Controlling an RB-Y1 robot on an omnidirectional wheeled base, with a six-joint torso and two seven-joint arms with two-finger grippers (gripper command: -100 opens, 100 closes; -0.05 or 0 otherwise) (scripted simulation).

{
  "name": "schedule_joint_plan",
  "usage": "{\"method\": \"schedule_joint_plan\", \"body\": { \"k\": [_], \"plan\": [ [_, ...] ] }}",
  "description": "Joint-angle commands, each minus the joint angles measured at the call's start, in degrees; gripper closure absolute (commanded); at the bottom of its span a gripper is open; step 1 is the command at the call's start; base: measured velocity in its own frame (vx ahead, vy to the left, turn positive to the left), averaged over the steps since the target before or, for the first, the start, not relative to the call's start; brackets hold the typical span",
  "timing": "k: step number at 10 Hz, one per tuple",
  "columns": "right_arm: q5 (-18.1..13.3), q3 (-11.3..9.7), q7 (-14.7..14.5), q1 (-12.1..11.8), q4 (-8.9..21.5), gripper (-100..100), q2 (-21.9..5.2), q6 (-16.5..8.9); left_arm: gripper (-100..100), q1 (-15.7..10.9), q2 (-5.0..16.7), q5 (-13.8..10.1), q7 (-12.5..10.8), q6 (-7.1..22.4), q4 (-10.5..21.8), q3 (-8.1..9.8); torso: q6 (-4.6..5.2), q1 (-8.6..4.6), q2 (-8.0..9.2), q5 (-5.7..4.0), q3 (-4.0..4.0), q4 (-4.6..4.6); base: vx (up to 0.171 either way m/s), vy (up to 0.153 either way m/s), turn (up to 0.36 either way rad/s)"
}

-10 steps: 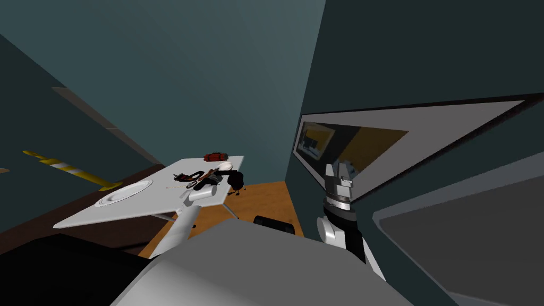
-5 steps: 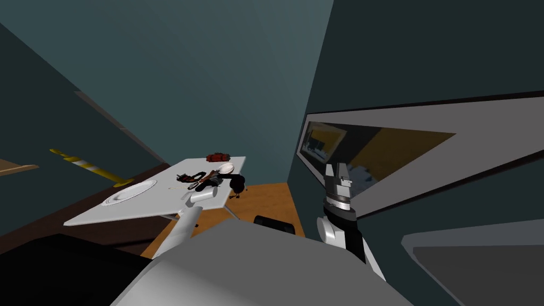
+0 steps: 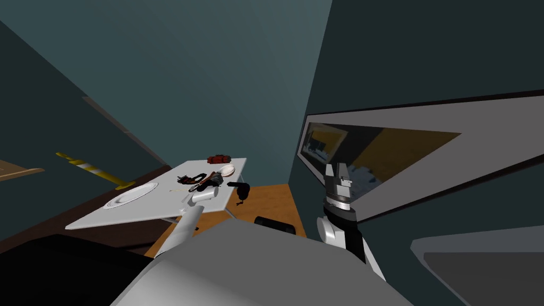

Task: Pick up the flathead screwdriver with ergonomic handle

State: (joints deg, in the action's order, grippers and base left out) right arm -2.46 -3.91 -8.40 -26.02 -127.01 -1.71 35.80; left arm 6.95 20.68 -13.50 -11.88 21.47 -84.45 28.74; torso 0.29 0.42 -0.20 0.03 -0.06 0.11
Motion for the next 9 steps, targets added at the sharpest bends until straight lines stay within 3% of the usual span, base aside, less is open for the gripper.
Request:
{"method": "schedule_joint_plan", "body": {
  "k": [1,3,4,5,7,8,9],
  "plan": [
    [0.00,0.00,0.00,0.00,0.00,0,0.00,0.00,100,0.00,0.00,0.00,0.00,0.00,0.00,0.00,0.00,0.00,0.00,0.00,0.00,0.00,0.000,0.000,0.000],
    [0.00,0.00,0.00,0.00,0.00,0,0.00,0.00,100,0.01,0.01,0.01,0.02,-0.01,0.00,0.00,0.00,0.04,-0.04,0.02,-0.02,-0.01,0.000,0.000,0.000],
    [0.00,0.00,0.00,0.00,0.00,0,0.00,0.00,0,0.01,0.01,0.01,0.02,-0.01,-0.01,0.00,0.01,0.05,-0.05,0.03,-0.03,-0.01,0.000,0.000,0.000],
    [0.00,0.00,0.00,0.00,0.00,0,0.00,0.00,100,0.68,0.08,-0.23,-0.16,1.32,-1.73,0.26,0.01,0.05,-0.06,0.03,-0.03,-0.01,-0.045,-0.051,-0.010],
    [0.00,-0.01,0.00,0.01,0.00,0,0.01,0.00,100,1.19,0.64,-0.61,-0.36,2.58,-4.05,0.74,0.00,-0.32,0.21,0.03,0.09,-0.01,-0.078,-0.091,0.002],
    [0.00,-0.01,0.00,0.01,0.00,0,0.01,0.00,100,0.95,0.49,-0.51,-0.29,1.99,-3.10,0.56,0.00,-0.37,0.30,-0.01,0.15,0.02,-0.042,-0.039,0.007],
    [0.00,0.00,0.00,0.01,0.00,0,0.00,0.00,0,0.99,0.50,-0.55,-0.32,2.16,-3.19,0.57,0.00,-0.22,0.20,0.01,0.10,0.01,-0.008,-0.009,0.002]
  ]
}}
